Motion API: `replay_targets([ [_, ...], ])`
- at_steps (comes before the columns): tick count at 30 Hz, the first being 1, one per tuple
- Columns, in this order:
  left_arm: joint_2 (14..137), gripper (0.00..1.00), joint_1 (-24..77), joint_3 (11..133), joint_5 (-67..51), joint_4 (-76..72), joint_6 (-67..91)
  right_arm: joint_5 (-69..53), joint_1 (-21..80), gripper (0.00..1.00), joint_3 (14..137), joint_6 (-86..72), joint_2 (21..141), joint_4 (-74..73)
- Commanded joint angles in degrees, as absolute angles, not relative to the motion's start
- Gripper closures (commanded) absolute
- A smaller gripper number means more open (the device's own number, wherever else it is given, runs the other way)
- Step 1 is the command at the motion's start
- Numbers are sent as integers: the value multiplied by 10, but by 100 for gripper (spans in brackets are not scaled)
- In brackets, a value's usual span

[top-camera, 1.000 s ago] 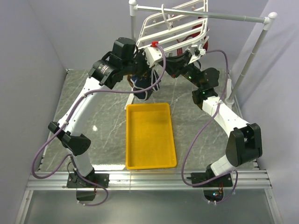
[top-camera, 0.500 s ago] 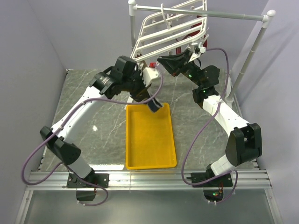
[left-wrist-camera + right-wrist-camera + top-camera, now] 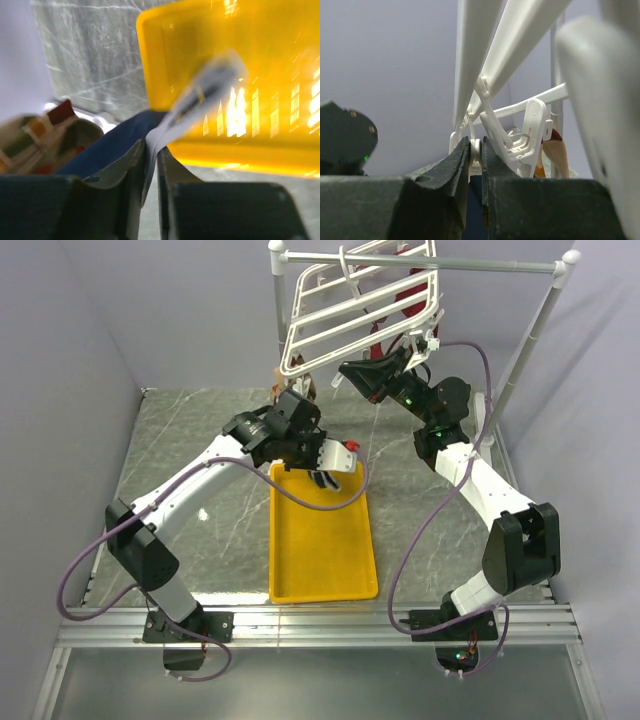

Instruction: Clip the underwear to the hanger

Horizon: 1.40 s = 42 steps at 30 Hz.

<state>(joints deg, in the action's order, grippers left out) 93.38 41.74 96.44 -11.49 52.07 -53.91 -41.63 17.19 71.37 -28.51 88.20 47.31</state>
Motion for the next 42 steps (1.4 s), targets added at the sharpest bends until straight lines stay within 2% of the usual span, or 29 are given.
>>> replay_targets([
  [1, 951, 77, 427, 976, -80, 572, -704, -458, 164, 100, 739, -261, 893, 410],
  [6, 975, 66, 430, 1020, -53, 587, -768, -459, 163, 100, 737, -264, 891, 410],
  [12, 1000, 61, 431, 1075, -29, 594, -776, -462, 161, 100, 737, -263, 890, 410],
  [18, 989, 53, 426, 1067, -18, 567, -806, -461, 158, 100, 735, -266, 889, 411],
  [23, 979, 47, 407, 1065, -58, 548, -848, -461, 158, 100, 736, -266, 891, 408],
  [37, 980, 43, 378, 1080, -146, 642, -1083, -453, 150, 100, 743, -285, 898, 403],
  [38, 977, 31, 377, 1068, -149, 643, -1112, -454, 150, 100, 742, -285, 898, 401],
  [42, 943, 29, 365, 1038, -165, 664, -1186, -454, 148, 100, 743, -292, 899, 401],
])
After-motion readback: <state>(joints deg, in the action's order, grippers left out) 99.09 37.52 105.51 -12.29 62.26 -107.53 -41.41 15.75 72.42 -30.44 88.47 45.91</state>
